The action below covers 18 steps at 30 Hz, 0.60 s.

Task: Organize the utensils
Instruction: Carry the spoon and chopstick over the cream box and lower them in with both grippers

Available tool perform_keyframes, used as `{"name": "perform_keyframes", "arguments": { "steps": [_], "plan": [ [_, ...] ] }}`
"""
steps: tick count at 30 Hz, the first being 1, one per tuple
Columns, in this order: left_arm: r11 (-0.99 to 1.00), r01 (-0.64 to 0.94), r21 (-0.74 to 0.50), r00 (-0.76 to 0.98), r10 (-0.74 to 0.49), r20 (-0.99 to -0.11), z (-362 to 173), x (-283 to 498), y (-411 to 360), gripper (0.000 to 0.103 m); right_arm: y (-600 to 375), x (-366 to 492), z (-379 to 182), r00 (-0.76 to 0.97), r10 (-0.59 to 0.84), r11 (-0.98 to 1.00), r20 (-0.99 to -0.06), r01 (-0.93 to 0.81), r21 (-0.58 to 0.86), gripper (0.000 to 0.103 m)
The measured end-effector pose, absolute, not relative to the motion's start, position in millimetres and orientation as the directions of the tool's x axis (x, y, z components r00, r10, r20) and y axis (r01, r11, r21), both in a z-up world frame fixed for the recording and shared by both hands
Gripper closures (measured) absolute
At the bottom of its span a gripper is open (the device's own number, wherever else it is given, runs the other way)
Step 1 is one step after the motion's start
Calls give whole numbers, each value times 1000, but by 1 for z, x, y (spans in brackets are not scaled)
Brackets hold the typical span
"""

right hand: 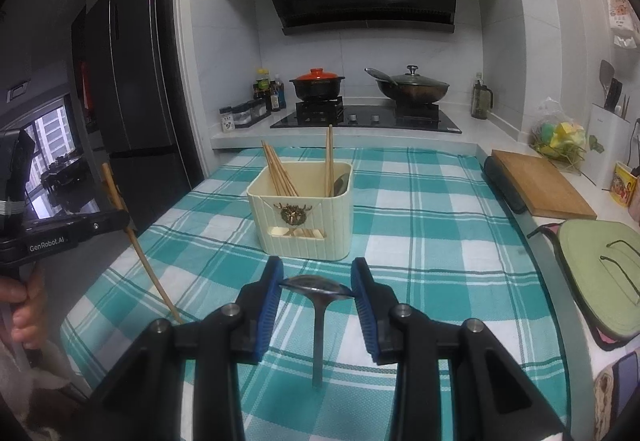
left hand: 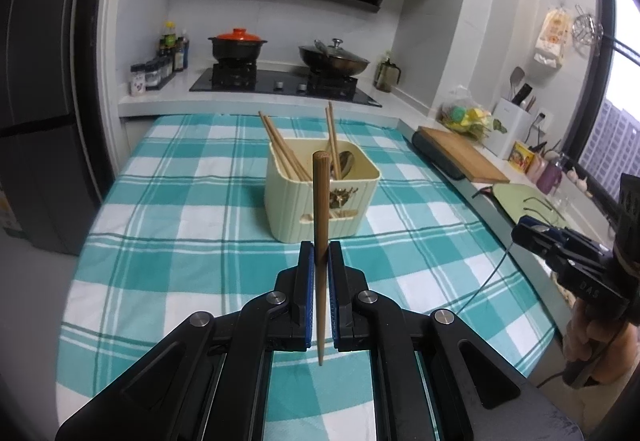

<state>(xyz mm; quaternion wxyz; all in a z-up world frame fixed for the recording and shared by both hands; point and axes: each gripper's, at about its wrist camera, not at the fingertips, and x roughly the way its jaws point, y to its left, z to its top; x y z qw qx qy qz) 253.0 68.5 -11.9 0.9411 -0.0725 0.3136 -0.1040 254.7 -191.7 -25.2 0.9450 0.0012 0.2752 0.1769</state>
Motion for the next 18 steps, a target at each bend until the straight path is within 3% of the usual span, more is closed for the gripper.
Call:
{"name": "perform_keyframes", "arguments": {
  "steps": [10, 18],
  "plan": [
    [958, 187, -217, 814, -275, -512, 47, 285, 72, 98, -190, 297, 22, 788, 378, 922, -487, -370, 116, 67],
    [964, 174, -201, 879, -244, -410, 108, 343, 69, 98, -178, 363, 71, 813, 388, 918, -435, -384, 101, 67]
  ]
}}
